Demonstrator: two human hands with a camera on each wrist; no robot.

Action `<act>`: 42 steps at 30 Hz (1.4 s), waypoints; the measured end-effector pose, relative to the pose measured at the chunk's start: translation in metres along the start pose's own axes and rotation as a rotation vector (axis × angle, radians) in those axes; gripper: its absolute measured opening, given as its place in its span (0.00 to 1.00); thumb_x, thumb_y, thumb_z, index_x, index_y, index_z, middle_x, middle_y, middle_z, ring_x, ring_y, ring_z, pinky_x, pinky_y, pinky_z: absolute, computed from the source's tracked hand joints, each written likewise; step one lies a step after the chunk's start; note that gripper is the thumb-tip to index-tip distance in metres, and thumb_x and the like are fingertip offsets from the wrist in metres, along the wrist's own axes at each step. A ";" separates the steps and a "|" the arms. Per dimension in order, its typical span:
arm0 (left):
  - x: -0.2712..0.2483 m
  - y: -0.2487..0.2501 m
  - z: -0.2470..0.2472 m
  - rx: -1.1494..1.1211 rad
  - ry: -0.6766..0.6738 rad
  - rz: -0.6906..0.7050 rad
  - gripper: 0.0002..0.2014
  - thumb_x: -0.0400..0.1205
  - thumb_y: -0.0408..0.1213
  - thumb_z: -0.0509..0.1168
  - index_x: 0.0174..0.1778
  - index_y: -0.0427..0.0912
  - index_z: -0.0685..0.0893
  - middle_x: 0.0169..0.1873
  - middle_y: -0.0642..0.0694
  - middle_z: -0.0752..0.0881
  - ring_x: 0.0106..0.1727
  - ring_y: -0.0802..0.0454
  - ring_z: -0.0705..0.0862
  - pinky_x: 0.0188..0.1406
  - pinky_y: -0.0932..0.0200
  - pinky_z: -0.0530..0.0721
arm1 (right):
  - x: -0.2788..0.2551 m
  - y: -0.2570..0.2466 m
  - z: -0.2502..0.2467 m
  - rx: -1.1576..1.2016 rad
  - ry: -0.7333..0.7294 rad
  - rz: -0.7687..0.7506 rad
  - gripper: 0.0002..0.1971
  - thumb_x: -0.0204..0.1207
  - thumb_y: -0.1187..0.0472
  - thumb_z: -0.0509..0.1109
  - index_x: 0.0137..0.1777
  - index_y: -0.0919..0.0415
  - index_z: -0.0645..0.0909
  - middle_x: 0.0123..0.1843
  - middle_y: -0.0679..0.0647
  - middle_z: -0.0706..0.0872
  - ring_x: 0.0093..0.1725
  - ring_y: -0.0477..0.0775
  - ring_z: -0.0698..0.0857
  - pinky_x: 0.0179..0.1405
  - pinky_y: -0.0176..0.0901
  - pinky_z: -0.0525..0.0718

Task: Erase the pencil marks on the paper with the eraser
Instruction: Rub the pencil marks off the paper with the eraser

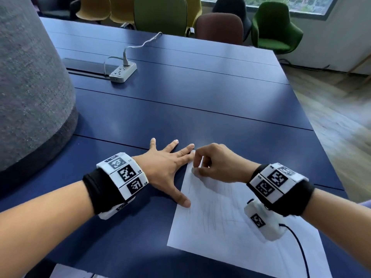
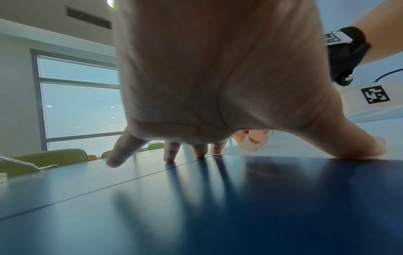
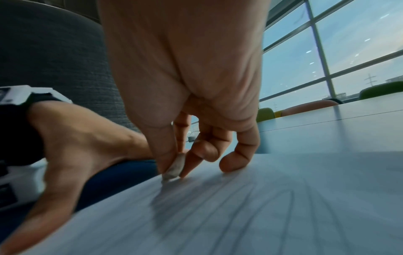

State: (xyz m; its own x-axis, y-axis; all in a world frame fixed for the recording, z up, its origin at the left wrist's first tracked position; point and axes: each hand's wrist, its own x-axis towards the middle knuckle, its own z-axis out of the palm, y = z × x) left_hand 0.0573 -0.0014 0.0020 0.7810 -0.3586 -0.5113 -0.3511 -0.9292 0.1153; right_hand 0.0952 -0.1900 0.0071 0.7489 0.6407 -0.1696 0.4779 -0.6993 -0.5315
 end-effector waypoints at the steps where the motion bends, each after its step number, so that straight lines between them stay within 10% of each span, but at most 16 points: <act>1: -0.001 0.001 0.000 -0.006 -0.007 -0.002 0.67 0.56 0.82 0.66 0.82 0.65 0.31 0.81 0.68 0.28 0.84 0.48 0.28 0.70 0.14 0.35 | 0.003 0.001 -0.003 -0.018 0.004 0.001 0.03 0.73 0.57 0.76 0.43 0.54 0.85 0.29 0.42 0.81 0.26 0.34 0.78 0.26 0.21 0.72; 42: -0.004 0.003 -0.002 -0.063 -0.046 -0.067 0.67 0.57 0.79 0.70 0.82 0.67 0.33 0.80 0.67 0.26 0.82 0.51 0.25 0.72 0.15 0.41 | -0.001 0.004 -0.005 -0.023 0.008 0.021 0.05 0.76 0.54 0.74 0.46 0.54 0.81 0.33 0.42 0.80 0.30 0.38 0.78 0.27 0.26 0.69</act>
State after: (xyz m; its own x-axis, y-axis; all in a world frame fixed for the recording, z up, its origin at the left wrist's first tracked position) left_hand 0.0543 -0.0034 0.0058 0.7766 -0.2920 -0.5582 -0.2643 -0.9554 0.1321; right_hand 0.0982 -0.1950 0.0096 0.7627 0.6229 -0.1740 0.4720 -0.7200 -0.5087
